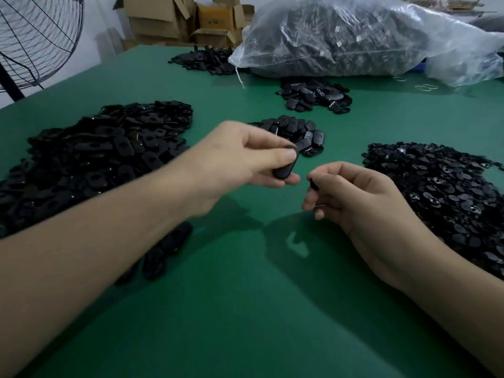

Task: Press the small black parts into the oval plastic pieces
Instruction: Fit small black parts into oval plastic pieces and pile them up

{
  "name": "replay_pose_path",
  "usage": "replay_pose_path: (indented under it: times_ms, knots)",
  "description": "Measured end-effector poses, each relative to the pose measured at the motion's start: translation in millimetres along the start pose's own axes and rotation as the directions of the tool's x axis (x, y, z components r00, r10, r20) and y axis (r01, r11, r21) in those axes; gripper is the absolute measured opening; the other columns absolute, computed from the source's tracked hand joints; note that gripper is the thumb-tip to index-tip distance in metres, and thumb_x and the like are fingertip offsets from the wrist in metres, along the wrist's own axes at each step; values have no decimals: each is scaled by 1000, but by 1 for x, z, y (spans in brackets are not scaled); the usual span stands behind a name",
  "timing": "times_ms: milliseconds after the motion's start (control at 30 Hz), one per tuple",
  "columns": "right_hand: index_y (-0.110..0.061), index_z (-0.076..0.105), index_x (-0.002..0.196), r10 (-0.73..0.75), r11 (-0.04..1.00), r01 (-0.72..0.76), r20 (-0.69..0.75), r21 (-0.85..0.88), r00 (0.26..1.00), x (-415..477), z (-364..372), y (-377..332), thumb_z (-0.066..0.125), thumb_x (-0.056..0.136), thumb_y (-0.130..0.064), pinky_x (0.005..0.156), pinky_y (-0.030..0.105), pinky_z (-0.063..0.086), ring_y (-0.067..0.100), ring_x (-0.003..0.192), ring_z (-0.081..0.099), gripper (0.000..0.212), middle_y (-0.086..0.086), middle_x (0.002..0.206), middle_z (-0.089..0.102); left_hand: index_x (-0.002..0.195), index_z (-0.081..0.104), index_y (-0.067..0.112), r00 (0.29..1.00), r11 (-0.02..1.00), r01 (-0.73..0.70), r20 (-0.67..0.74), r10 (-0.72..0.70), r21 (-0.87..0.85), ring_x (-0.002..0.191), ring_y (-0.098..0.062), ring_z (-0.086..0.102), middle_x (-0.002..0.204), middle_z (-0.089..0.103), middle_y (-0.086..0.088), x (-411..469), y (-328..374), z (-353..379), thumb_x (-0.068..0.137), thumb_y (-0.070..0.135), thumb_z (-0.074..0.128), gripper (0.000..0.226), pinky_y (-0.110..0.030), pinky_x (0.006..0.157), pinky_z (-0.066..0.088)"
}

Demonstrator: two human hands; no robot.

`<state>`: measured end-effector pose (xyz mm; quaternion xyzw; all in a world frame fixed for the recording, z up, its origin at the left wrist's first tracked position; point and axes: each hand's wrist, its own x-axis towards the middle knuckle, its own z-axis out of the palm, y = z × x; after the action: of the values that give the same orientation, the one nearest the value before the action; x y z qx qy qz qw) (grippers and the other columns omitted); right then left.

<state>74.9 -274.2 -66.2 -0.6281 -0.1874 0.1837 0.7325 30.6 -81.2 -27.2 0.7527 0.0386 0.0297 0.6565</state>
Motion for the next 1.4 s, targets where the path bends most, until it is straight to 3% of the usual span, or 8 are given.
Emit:
replay_pose_path:
  times_ms: [133,300,533,767,1033,1233,1400]
  knots:
    - [-7,69,99,7,1000,-8,56,22,998,-4,-5,-1,64,92,-20,63,20,52,14,76,67,15,5,77,71,110,74,5,995,985,0,-100,-18,-175,93,-21,78,102,79,-11,-17,-26,11,93,2,70,18,-21,78,60]
    - [-10,70,103,4,1000,-5,97,7,995,-6,-8,-3,66,86,-17,65,19,53,14,82,70,19,7,83,74,121,73,15,985,989,-54,-167,30,-141,99,-16,77,107,78,-1,-36,-44,19,91,-1,71,34,-23,93,57]
    - [-19,80,101,-28,998,34,110,-55,994,-6,-12,-5,70,81,-22,67,18,52,13,86,69,22,7,87,75,121,71,6,971,963,-157,-210,111,-221,93,-23,78,103,79,-7,-37,-43,21,86,-3,71,35,-22,78,60]
    - [-22,80,100,-97,986,107,77,-128,992,-5,-13,-6,70,88,-14,60,18,49,12,71,65,18,7,90,77,110,75,6,969,957,-201,-186,162,-211,86,-22,79,96,80,-8,-36,-42,24,75,7,76,35,-20,72,59]
    - [-19,80,96,-61,994,67,68,-89,996,-6,-11,-7,75,76,-22,60,19,50,14,66,66,21,11,88,78,118,75,24,966,971,-206,-187,181,-125,86,-20,79,96,78,-7,-35,-42,24,80,12,79,40,-22,71,59]
    - [-19,81,94,-23,997,29,90,-67,996,-8,-9,-8,76,73,-26,60,18,51,13,66,68,22,11,88,78,104,74,20,960,971,-221,-193,202,-86,88,-16,78,91,80,-2,-36,-43,23,93,18,72,11,-24,74,60]
    - [-19,81,93,-21,997,29,104,-71,994,-9,-8,-8,77,72,-27,62,19,51,13,68,66,23,10,85,77,103,69,15,952,968,-241,-209,222,-69,88,-14,78,90,80,0,-35,-43,22,91,17,74,13,-20,70,58]
